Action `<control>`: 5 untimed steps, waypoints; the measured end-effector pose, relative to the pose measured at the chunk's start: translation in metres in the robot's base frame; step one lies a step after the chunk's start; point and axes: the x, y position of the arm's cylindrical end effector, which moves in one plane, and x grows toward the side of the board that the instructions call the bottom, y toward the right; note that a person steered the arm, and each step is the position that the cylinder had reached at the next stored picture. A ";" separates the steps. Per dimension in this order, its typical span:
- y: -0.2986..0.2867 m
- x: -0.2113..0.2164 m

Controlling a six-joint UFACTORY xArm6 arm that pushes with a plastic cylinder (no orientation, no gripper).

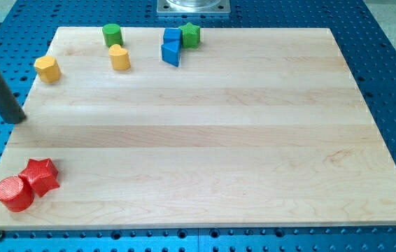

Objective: Point your arm above the red star

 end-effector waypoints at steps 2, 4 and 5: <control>0.097 0.000; 0.113 0.000; 0.112 0.008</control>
